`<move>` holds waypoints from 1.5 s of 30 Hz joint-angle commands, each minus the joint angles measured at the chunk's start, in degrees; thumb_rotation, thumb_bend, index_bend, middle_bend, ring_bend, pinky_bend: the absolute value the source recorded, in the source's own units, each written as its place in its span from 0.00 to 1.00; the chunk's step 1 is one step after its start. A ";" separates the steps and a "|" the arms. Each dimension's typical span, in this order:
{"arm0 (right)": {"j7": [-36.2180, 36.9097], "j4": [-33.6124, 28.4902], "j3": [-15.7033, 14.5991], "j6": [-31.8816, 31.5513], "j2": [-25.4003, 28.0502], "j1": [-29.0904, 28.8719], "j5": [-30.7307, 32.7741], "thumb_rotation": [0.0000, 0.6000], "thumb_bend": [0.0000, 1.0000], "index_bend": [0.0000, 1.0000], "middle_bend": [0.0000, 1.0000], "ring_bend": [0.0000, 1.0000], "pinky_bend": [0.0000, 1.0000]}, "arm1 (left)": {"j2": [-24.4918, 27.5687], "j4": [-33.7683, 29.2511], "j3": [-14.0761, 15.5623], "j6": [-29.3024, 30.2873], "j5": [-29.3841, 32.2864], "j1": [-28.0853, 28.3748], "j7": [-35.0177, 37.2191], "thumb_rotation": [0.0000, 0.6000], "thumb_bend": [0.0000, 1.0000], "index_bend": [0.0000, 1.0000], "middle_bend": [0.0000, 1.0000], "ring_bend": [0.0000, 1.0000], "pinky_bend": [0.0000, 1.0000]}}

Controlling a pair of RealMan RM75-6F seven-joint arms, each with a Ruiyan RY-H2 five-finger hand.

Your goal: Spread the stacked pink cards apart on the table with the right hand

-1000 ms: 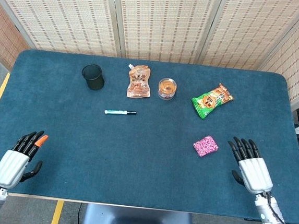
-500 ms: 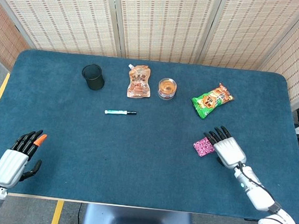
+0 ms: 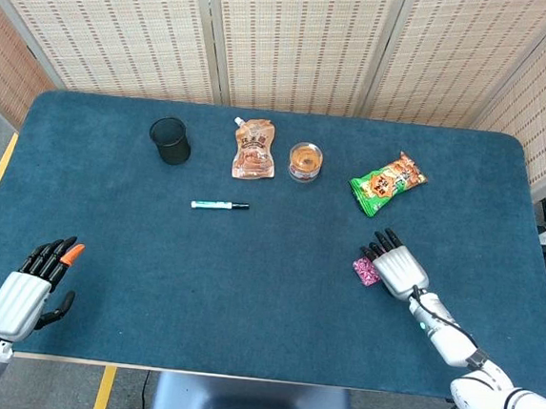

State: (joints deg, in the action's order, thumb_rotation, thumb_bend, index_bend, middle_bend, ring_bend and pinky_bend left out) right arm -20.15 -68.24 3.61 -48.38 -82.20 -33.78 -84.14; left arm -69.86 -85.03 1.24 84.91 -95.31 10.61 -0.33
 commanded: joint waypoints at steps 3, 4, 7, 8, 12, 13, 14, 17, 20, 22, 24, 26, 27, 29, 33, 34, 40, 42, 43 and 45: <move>-0.76 1.13 -0.16 -0.92 -0.81 -0.21 -0.03 1.00 0.21 0.16 0.21 0.00 0.00 | -0.21 0.36 -0.19 0.03 0.30 -0.03 -0.40 1.00 0.47 0.00 0.00 0.07 0.13; -0.87 1.17 -0.09 -1.27 -0.92 -0.32 -0.01 1.00 0.21 0.17 0.22 0.00 0.00 | -0.20 0.49 -0.25 -0.06 0.54 -0.05 -0.21 1.00 0.47 0.00 0.00 0.07 0.13; -1.31 1.27 -0.16 -1.55 -1.07 -0.56 0.19 1.00 0.21 0.21 0.25 0.00 0.00 | -0.25 0.65 -0.31 -0.14 0.61 0.03 -0.05 1.00 0.47 0.00 0.00 0.07 0.13; -1.43 1.33 -0.18 -1.67 -1.15 -0.64 0.20 1.00 0.21 0.23 0.26 0.00 0.00 | -0.25 0.65 -0.32 -0.24 0.66 0.07 0.00 1.00 0.47 0.00 0.00 0.07 0.13; -2.55 1.62 -0.41 -1.61 -1.55 -1.11 0.45 1.00 0.21 0.27 0.29 0.02 0.01 | -0.30 0.97 -0.21 -0.36 0.79 0.01 0.14 1.00 0.47 0.00 0.00 0.07 0.13; -2.83 1.64 -0.44 -1.58 -1.63 -1.21 0.55 1.00 0.21 0.27 0.29 0.02 0.01 | -0.30 0.87 -0.35 -0.38 0.78 0.14 0.11 1.00 0.47 0.00 0.00 0.07 0.13; -3.15 1.66 -0.46 -1.60 -1.70 -1.30 0.63 1.00 0.21 0.27 0.29 0.02 0.01 | -0.27 0.77 -0.43 -0.46 0.89 0.20 0.01 1.00 0.47 0.00 0.00 0.07 0.13; -4.24 1.38 -0.53 -1.36 -1.68 -1.40 1.39 1.00 0.21 0.27 0.29 0.02 0.01 | -0.21 0.65 -0.51 -0.45 1.03 0.20 -0.04 1.00 0.47 0.00 0.00 0.07 0.13; -5.46 0.88 -0.50 -0.66 -1.55 -1.58 2.57 1.00 0.21 0.26 0.29 0.02 0.01 | -0.24 0.69 -0.48 -0.50 1.07 0.19 -0.05 1.00 0.47 0.00 0.00 0.07 0.13; -5.90 0.56 -0.52 -0.57 -1.50 -1.65 3.05 1.00 0.21 0.26 0.29 0.02 0.01 | -0.23 0.73 -0.45 -0.59 1.07 0.23 -0.05 1.00 0.47 0.00 0.00 0.07 0.13; -6.14 0.46 -0.61 -0.54 -1.52 -1.70 3.32 1.00 0.21 0.26 0.29 0.02 0.01 | -0.23 0.63 -0.43 -0.55 0.98 0.25 -0.05 1.00 0.47 0.00 0.00 0.07 0.13; -6.34 0.37 -0.68 -0.55 -1.52 -1.77 3.58 1.00 0.21 0.27 0.29 0.02 0.01 | -0.18 0.47 -0.40 -0.49 0.98 0.20 -0.17 1.00 0.47 0.00 0.00 0.07 0.13; -6.29 0.24 -0.68 -0.64 -1.47 -1.81 3.68 1.00 0.21 0.28 0.29 0.03 0.01 | -0.14 0.45 -0.37 -0.44 0.96 0.16 -0.15 1.00 0.47 0.00 0.00 0.07 0.13; -6.02 -0.03 -0.64 -0.79 -1.43 -1.83 3.87 1.00 0.21 0.28 0.29 0.03 0.01 | -0.10 0.42 -0.34 -0.46 0.98 0.14 -0.15 1.00 0.47 0.00 0.00 0.07 0.13; -6.10 -0.32 -0.81 -0.98 -1.25 -2.00 3.95 1.00 0.21 0.28 0.29 0.03 0.01 | -0.21 0.57 -0.43 -0.74 1.13 0.30 -0.14 1.00 0.47 0.00 0.00 0.07 0.13; -6.09 -0.39 -0.85 -0.94 -1.23 -2.05 4.06 1.00 0.21 0.28 0.29 0.03 0.01 | -0.26 0.63 -0.42 -0.77 1.12 0.32 -0.12 1.00 0.47 0.00 0.00 0.07 0.13; -6.69 -0.35 -1.01 -0.53 -1.34 -2.37 4.84 1.00 0.21 0.29 0.30 0.03 0.01 | -0.27 0.78 -0.45 -0.55 1.17 0.23 -0.05 1.00 0.47 0.00 0.00 0.07 0.13; -6.69 -0.39 -0.97 -0.87 -1.47 -2.41 4.87 1.00 0.21 0.32 0.31 0.05 0.01 | -0.21 0.78 -0.43 -0.39 1.04 0.19 -0.04 1.00 0.47 0.00 0.00 0.07 0.13; -6.64 -0.38 -0.98 -1.16 -1.55 -2.40 4.75 1.00 0.21 0.34 0.32 0.06 0.02 | -0.21 0.78 -0.42 -0.35 1.01 0.18 -0.02 1.00 0.47 0.00 0.00 0.07 0.13; -6.40 -0.37 -1.04 -1.62 -1.61 -2.39 4.49 1.00 0.21 0.37 0.34 0.08 0.04 | -0.19 0.79 -0.39 -0.35 0.97 0.19 0.10 1.00 0.47 0.00 0.00 0.07 0.13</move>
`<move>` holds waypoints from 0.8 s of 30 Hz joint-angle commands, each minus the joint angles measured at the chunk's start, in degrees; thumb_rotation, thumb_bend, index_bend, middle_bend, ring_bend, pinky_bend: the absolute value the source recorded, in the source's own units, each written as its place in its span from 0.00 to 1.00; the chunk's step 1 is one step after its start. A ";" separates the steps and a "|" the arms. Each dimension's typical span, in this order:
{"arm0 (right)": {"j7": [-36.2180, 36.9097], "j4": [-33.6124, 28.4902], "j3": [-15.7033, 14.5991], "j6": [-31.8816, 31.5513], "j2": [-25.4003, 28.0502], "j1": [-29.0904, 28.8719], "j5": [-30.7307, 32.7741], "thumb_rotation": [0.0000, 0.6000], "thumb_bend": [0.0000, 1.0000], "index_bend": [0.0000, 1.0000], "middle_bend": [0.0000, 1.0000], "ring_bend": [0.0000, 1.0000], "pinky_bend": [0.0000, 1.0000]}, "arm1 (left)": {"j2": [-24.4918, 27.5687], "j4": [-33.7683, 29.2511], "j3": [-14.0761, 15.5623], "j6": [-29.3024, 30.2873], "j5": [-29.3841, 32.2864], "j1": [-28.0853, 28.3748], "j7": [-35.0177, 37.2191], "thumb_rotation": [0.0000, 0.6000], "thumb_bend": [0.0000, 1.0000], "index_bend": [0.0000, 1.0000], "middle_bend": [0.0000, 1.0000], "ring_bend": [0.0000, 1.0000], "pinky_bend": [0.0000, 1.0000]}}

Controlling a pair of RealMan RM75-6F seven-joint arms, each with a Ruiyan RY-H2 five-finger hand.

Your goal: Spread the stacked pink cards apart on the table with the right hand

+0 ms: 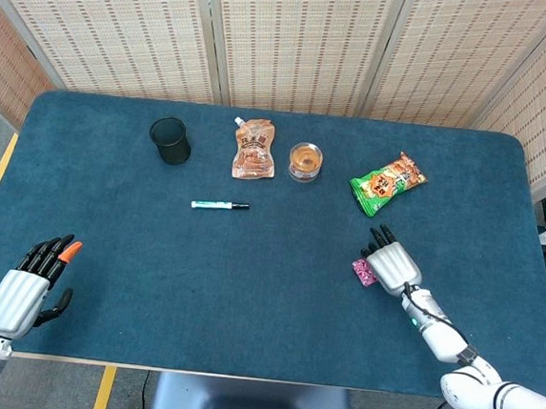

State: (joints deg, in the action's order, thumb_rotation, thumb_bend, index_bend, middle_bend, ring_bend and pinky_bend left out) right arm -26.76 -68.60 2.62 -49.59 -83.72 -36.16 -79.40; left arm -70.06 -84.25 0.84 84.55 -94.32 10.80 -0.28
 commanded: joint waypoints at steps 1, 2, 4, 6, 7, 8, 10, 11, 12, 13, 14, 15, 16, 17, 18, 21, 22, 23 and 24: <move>0.38 -0.02 -0.12 -0.69 -0.13 0.01 -0.45 1.00 0.21 0.38 0.35 0.09 0.04 | 0.01 0.06 0.02 -0.02 -0.03 0.02 0.04 1.00 0.47 0.00 0.00 0.07 0.13; 0.51 0.01 -0.16 -0.89 -0.12 0.02 -0.54 1.00 0.21 0.40 0.36 0.10 0.04 | 0.00 0.08 0.03 -0.05 -0.04 0.03 0.09 1.00 0.47 0.00 0.00 0.07 0.13; 0.56 0.05 -0.24 -1.06 -0.10 0.02 -0.60 1.00 0.21 0.41 0.37 0.10 0.05 | 0.02 0.10 0.06 -0.09 -0.08 0.07 0.16 1.00 0.47 0.00 0.00 0.07 0.13; 0.63 0.09 -0.28 -1.11 -0.12 -0.01 -0.53 1.00 0.21 0.42 0.37 0.11 0.05 | 0.03 -0.26 0.11 -0.03 -0.26 0.08 -0.13 1.00 0.47 0.00 0.00 0.07 0.13; 0.57 0.17 -0.33 -1.10 -0.15 -0.03 -0.51 1.00 0.21 0.43 0.38 0.11 0.05 | 0.07 -0.37 0.11 -0.03 -0.24 0.07 -0.20 1.00 0.47 0.00 0.00 0.07 0.13; 0.53 0.26 -0.37 -1.04 -0.20 -0.05 -0.46 1.00 0.21 0.44 0.38 0.12 0.05 | 0.09 -0.43 0.09 -0.02 -0.21 0.06 -0.26 1.00 0.47 0.00 0.00 0.07 0.13; 0.49 0.43 -0.43 -0.87 -0.37 -0.15 -0.32 1.00 0.21 0.46 0.39 0.13 0.05 | 0.13 -0.55 0.08 -0.01 -0.19 0.05 -0.29 1.00 0.47 0.00 0.00 0.07 0.13; 0.48 0.57 -0.45 -0.84 -0.47 -0.18 -0.28 1.00 0.21 0.47 0.40 0.14 0.05 | 0.15 -0.58 0.09 0.00 -0.20 0.06 -0.28 1.00 0.47 0.00 0.00 0.07 0.13; 0.50 0.71 -0.45 -0.94 -0.62 -0.22 -0.30 1.00 0.21 0.47 0.40 0.14 0.05 | 0.16 -0.61 0.08 0.03 -0.21 0.04 -0.32 1.00 0.47 0.00 0.00 0.07 0.13; 0.57 0.79 -0.43 -1.06 -0.72 -0.24 -0.35 1.00 0.21 0.48 0.40 0.14 0.05 | 0.12 -0.59 0.07 -0.01 -0.17 0.05 -0.34 1.00 0.47 0.00 0.00 0.07 0.13; 0.74 0.83 -0.42 -1.16 -0.78 -0.26 -0.40 1.00 0.21 0.49 0.41 0.14 0.05 | 0.06 -0.55 0.04 -0.01 -0.11 0.05 -0.34 1.00 0.47 0.00 0.00 0.07 0.13; 0.97 0.89 -0.42 -1.36 -0.83 -0.26 -0.52 1.00 0.21 0.50 0.41 0.15 0.05 | 0.02 -0.51 0.01 0.01 -0.05 0.03 -0.33 1.00 0.47 0.00 0.00 0.07 0.13; 1.07 0.95 -0.45 -1.53 -0.87 -0.25 -0.63 1.00 0.21 0.50 0.41 0.15 0.06 | -0.02 -0.48 -0.02 0.01 0.00 0.02 -0.40 1.00 0.47 0.00 0.00 0.07 0.13; 1.10 1.04 -0.49 -1.68 -0.90 -0.24 -0.73 1.00 0.21 0.51 0.42 0.16 0.06 | -0.02 -0.41 -0.05 0.06 0.08 -0.02 -0.48 1.00 0.47 0.00 0.00 0.07 0.13; 1.14 1.06 -0.52 -1.85 -0.91 -0.22 -0.83 1.00 0.21 0.52 0.42 0.16 0.06 | 0.00 -0.36 -0.04 0.13 0.07 -0.06 -0.45 1.00 0.47 0.00 0.00 0.07 0.13; 1.29 1.17 -0.62 -2.52 -0.90 -0.09 -1.18 1.00 0.21 0.54 0.43 0.17 0.07 | -0.03 -0.30 -0.03 0.23 0.01 -0.10 -0.42 1.00 0.47 0.00 0.00 0.07 0.13; 1.43 1.19 -0.64 -2.84 -0.89 -0.01 -1.33 1.00 0.21 0.55 0.43 0.17 0.07 | -0.05 -0.28 -0.01 0.30 -0.04 -0.13 -0.44 1.00 0.47 0.00 0.00 0.07 0.13; 1.56 1.23 -0.66 -3.00 -0.88 0.02 -1.42 1.00 0.21 0.56 0.44 0.17 0.08 | -0.06 -0.28 0.00 0.32 -0.06 -0.14 -0.43 1.00 0.47 0.00 0.00 0.07 0.13; 1.68 1.26 -0.68 -3.13 -0.87 0.03 -1.52 1.00 0.21 0.56 0.44 0.18 0.08 | -0.06 -0.27 0.01 0.31 -0.09 -0.14 -0.43 1.00 0.47 0.00 0.00 0.07 0.13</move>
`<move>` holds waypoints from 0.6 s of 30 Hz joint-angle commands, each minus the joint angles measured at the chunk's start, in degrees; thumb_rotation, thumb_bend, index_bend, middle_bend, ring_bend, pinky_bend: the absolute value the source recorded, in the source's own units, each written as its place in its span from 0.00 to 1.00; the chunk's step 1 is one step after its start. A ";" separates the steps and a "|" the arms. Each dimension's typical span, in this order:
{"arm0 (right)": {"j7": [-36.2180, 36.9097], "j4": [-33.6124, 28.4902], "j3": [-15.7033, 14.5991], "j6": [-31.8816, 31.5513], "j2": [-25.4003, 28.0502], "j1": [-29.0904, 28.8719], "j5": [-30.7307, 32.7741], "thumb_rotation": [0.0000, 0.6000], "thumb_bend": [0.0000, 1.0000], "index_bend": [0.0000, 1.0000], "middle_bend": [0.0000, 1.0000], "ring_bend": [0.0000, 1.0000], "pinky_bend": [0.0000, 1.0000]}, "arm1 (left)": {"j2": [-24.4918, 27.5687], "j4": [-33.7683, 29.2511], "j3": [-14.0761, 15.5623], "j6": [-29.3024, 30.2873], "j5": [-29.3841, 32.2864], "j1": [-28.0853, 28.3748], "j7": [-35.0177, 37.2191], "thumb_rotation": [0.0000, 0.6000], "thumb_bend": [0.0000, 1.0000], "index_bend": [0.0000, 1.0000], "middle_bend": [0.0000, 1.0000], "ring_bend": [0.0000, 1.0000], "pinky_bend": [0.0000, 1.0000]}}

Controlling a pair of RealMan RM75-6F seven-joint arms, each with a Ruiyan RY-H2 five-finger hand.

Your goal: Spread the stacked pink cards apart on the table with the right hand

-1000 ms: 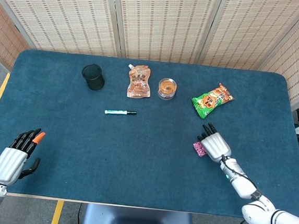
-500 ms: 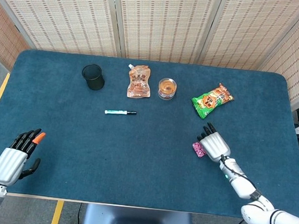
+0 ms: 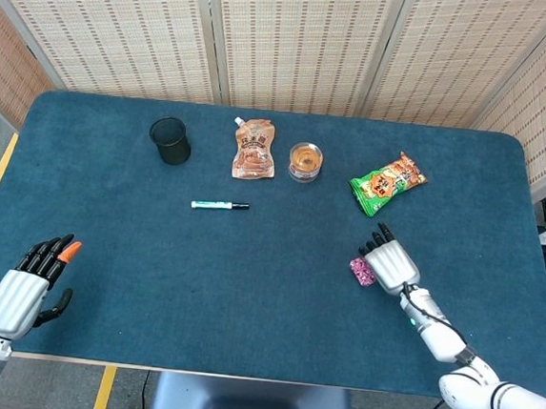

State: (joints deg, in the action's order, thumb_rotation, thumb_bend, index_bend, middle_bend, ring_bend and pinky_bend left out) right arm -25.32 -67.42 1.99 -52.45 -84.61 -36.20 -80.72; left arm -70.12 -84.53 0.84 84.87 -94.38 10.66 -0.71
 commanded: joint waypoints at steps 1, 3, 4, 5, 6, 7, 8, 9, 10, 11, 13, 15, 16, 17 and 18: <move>0.35 0.12 -0.09 -0.40 0.03 0.08 -0.33 1.00 0.21 0.57 0.44 0.18 0.08 | -0.02 0.01 0.03 0.00 -0.05 0.00 -0.01 1.00 0.47 0.00 0.00 0.07 0.13; 0.47 0.28 -0.21 -0.65 -0.02 0.10 -0.61 1.00 0.21 0.58 0.45 0.19 0.09 | -0.05 0.03 0.06 0.01 -0.11 0.00 -0.07 1.00 0.47 0.00 0.00 0.07 0.13; 0.52 0.39 -0.28 -0.65 -0.08 0.11 -0.68 1.00 0.21 0.59 0.46 0.19 0.09 | -0.04 -0.01 0.05 0.04 -0.14 0.00 -0.09 1.00 0.47 0.00 0.00 0.07 0.13; 0.58 0.54 -0.33 -0.62 -0.18 0.10 -0.72 1.00 0.21 0.60 0.47 0.20 0.10 | -0.03 -0.05 0.06 0.03 -0.14 0.00 -0.15 1.00 0.47 0.00 0.00 0.07 0.13; 0.62 0.62 -0.34 -0.63 -0.24 0.09 -0.73 1.00 0.21 0.60 0.47 0.20 0.10 | -0.03 -0.06 0.07 0.02 -0.14 -0.01 -0.16 1.00 0.47 0.00 0.00 0.07 0.13; 0.74 0.76 -0.32 -0.69 -0.36 0.09 -0.75 1.00 0.21 0.61 0.47 0.20 0.10 | -0.02 -0.08 0.08 0.01 -0.13 -0.02 -0.15 1.00 0.47 0.00 0.00 0.07 0.13; 0.83 0.83 -0.29 -0.78 -0.44 0.09 -0.77 1.00 0.21 0.61 0.47 0.20 0.10 | -0.02 -0.09 0.09 0.01 -0.14 -0.02 -0.19 1.00 0.47 0.00 0.00 0.07 0.13; 0.99 0.88 -0.25 -0.90 -0.50 0.10 -0.81 1.00 0.21 0.61 0.47 0.20 0.10 | -0.02 -0.11 0.08 0.05 -0.14 -0.04 -0.24 1.00 0.47 0.00 0.00 0.07 0.13; 1.14 0.86 -0.23 -0.98 -0.50 0.10 -0.83 1.00 0.21 0.61 0.47 0.20 0.10 | -0.02 -0.12 0.08 0.08 -0.15 -0.06 -0.26 1.00 0.47 0.00 0.00 0.07 0.13; 1.25 0.80 -0.20 -1.08 -0.45 0.11 -0.87 1.00 0.21 0.61 0.47 0.21 0.10 | -0.01 -0.15 0.08 0.11 -0.16 -0.07 -0.24 1.00 0.47 0.00 0.00 0.07 0.13; 1.39 0.57 -0.13 -1.48 -0.28 0.14 -1.06 1.00 0.21 0.61 0.47 0.21 0.10 | -0.01 -0.14 0.06 0.09 -0.15 -0.05 -0.25 1.00 0.47 0.00 0.00 0.07 0.13; 1.49 0.14 0.00 -2.01 0.00 0.22 -1.21 1.00 0.21 0.61 0.47 0.21 0.10 | 0.01 -0.16 0.07 0.08 -0.15 -0.06 -0.22 1.00 0.47 0.00 0.00 0.07 0.13; 1.44 -0.18 0.13 -2.39 0.20 0.33 -1.19 1.00 0.21 0.61 0.47 0.21 0.10 | 0.00 -0.20 0.05 0.07 -0.11 -0.05 -0.26 1.00 0.47 0.00 0.00 0.07 0.13; 1.33 -0.49 0.20 -2.62 0.37 0.38 -1.21 1.00 0.21 0.61 0.47 0.21 0.10 | -0.01 -0.23 0.03 0.04 -0.08 -0.04 -0.36 1.00 0.47 0.00 0.00 0.07 0.13; 1.25 -1.03 0.21 -2.86 0.68 0.42 -1.31 1.00 0.21 0.61 0.47 0.21 0.10 | -0.02 -0.30 0.03 0.03 -0.08 -0.04 -0.45 1.00 0.47 0.00 0.00 0.07 0.13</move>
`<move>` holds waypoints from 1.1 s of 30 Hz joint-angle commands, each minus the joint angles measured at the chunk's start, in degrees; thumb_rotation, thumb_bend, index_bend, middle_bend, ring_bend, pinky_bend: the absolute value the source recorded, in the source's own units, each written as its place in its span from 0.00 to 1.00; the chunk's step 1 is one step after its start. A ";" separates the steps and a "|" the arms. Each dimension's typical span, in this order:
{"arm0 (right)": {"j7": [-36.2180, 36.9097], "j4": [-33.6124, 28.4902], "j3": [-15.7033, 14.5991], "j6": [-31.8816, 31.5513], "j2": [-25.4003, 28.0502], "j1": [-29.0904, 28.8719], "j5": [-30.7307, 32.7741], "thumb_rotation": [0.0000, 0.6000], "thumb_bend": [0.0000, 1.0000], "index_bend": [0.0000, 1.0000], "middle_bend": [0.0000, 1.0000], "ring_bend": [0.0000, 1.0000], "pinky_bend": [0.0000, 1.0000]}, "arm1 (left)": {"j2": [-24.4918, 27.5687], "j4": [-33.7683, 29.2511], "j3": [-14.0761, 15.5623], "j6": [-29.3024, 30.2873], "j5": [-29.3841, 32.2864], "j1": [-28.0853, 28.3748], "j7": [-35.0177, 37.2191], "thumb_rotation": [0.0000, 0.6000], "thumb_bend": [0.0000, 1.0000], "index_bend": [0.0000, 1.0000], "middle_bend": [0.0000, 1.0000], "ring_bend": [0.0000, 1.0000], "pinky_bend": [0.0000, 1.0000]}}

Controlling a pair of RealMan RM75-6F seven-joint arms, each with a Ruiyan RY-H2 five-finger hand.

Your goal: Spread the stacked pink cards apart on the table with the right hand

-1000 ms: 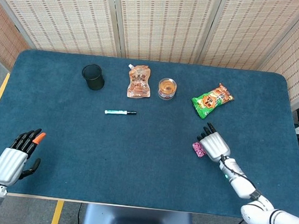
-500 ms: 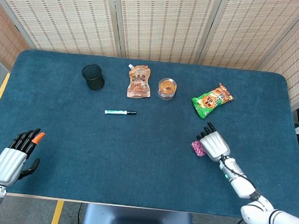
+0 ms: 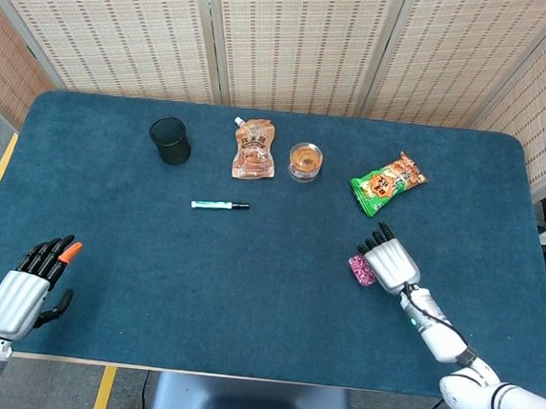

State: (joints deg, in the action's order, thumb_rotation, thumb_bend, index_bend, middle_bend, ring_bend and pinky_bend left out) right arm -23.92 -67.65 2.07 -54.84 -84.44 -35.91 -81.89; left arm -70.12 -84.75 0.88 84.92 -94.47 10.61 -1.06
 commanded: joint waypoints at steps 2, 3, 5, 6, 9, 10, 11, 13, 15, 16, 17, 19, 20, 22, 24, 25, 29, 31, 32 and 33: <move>-0.21 -1.87 0.13 -0.73 1.07 0.14 -0.35 1.00 0.21 0.61 0.47 0.21 0.10 | -0.04 -0.18 0.02 0.00 -0.07 0.00 -0.23 1.00 0.47 0.00 0.00 0.07 0.14; -0.26 -2.73 0.14 -0.89 1.48 0.12 -0.52 1.00 0.21 0.61 0.47 0.21 0.10 | -0.05 -0.22 0.05 0.02 -0.14 0.00 -0.33 1.00 0.47 0.00 0.00 0.07 0.14; -0.47 -4.37 0.20 -1.25 2.12 0.05 -0.85 1.00 0.21 0.61 0.47 0.21 0.10 | -0.01 -0.28 0.08 0.09 -0.20 -0.04 -0.29 1.00 0.47 0.00 0.00 0.07 0.14; -0.60 -5.07 0.24 -1.41 2.32 0.01 -1.00 1.00 0.21 0.61 0.47 0.21 0.10 | 0.02 -0.29 0.09 0.15 -0.23 -0.06 -0.26 1.00 0.47 0.00 0.00 0.07 0.14; -1.16 -7.52 0.19 -1.41 2.70 -0.29 -1.46 1.00 0.21 0.61 0.47 0.21 0.10 | 0.08 -0.34 0.12 0.36 -0.40 -0.13 -0.16 1.00 0.47 0.00 0.00 0.07 0.13; -1.49 -8.18 0.10 -1.37 2.72 -0.41 -1.69 1.00 0.21 0.61 0.47 0.21 0.10 | 0.13 -0.40 0.17 0.48 -0.48 -0.18 -0.16 1.00 0.47 0.00 0.00 0.07 0.14; -2.03 -9.01 -0.05 -1.27 2.64 -0.58 -1.98 1.00 0.21 0.61 0.47 0.21 0.10 | 0.18 -0.45 0.19 0.57 -0.54 -0.22 -0.12 1.00 0.47 0.00 0.00 0.07 0.14; -2.68 -10.42 -0.32 -0.84 2.41 -0.85 -2.26 1.00 0.21 0.61 0.47 0.21 0.10 | 0.23 -0.50 0.22 0.68 -0.61 -0.28 -0.05 1.00 0.47 0.00 0.00 0.07 0.14; -3.60 -11.83 -0.64 -0.30 1.91 -1.23 -2.65 1.00 0.21 0.61 0.47 0.21 0.10 | 0.29 -0.55 0.27 0.78 -0.71 -0.33 0.07 1.00 0.47 0.00 0.00 0.07 0.14; -4.09 -12.32 -0.77 -0.12 1.61 -1.41 -2.86 1.00 0.21 0.60 0.47 0.21 0.10 | 0.32 -0.58 0.30 0.82 -0.76 -0.35 0.10 1.00 0.47 0.00 0.00 0.07 0.14; -4.55 -12.73 -0.88 0.00 1.26 -1.55 -3.05 1.00 0.21 0.60 0.47 0.21 0.10 | 0.34 -0.60 0.33 0.88 -0.82 -0.38 0.13 1.00 0.47 0.00 0.00 0.07 0.14; -5.53 -13.11 -1.01 0.09 0.10 -1.69 -3.15 1.00 0.21 0.59 0.47 0.21 0.10 | 0.44 -0.50 0.30 0.73 -0.78 -0.30 0.41 1.00 0.47 0.00 0.00 0.07 0.14; -6.02 -13.15 -1.12 0.26 -0.43 -1.74 -3.08 1.00 0.21 0.58 0.47 0.21 0.10 | 0.48 -0.49 0.29 0.64 -0.78 -0.23 0.53 1.00 0.47 0.00 0.00 0.07 0.14; -7.06 -13.08 -1.43 0.75 -1.53 -1.91 -3.04 1.00 0.21 0.56 0.47 0.21 0.10 | 0.56 -0.46 0.25 0.46 -0.69 -0.14 0.69 1.00 0.47 0.00 0.00 0.07 0.14; -8.60 -12.29 -1.65 1.17 -2.62 -2.09 -2.93 1.00 0.21 0.53 0.47 0.21 0.10 | 0.56 -0.51 0.27 0.32 -0.59 -0.14 0.64 1.00 0.47 0.00 0.00 0.07 0.14; -9.50 -11.86 -1.63 1.38 -3.09 -2.11 -2.55 1.00 0.21 0.50 0.46 0.21 0.10 | 0.58 -0.56 0.31 0.26 -0.58 -0.14 0.58 1.00 0.47 0.00 0.00 0.07 0.14; -12.30 -11.50 -1.17 3.13 -4.10 -2.14 0.61 1.00 0.21 0.25 0.30 0.15 0.10 | 0.56 -0.72 0.45 0.35 -0.93 -0.14 0.43 1.00 0.47 0.00 0.00 0.07 0.14; -13.12 -12.20 -0.96 3.39 -3.98 -2.21 1.52 1.00 0.21 0.12 0.21 0.12 0.10 | 0.53 -0.68 0.41 0.26 -0.85 -0.11 0.41 1.00 0.47 0.00 0.00 0.07 0.14; -13.33 -12.45 -0.96 3.34 -3.87 -2.20 1.67 1.00 0.21 0.07 0.18 0.10 0.10 | 0.51 -0.65 0.39 0.15 -0.75 -0.08 0.44 1.00 0.47 0.00 0.00 0.07 0.14; -13.55 -12.71 -0.99 3.34 -3.73 -2.15 1.91 1.00 0.21 0.03 0.14 0.08 0.10 | 0.52 -0.61 0.37 0.06 -0.66 -0.07 0.46 1.00 0.47 0.00 0.00 0.07 0.14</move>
State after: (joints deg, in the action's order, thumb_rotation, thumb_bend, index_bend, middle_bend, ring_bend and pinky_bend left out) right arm -37.30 -80.17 1.02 -51.61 -88.20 -38.06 -80.14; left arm -69.60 -85.38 1.27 84.99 -95.15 10.54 -0.61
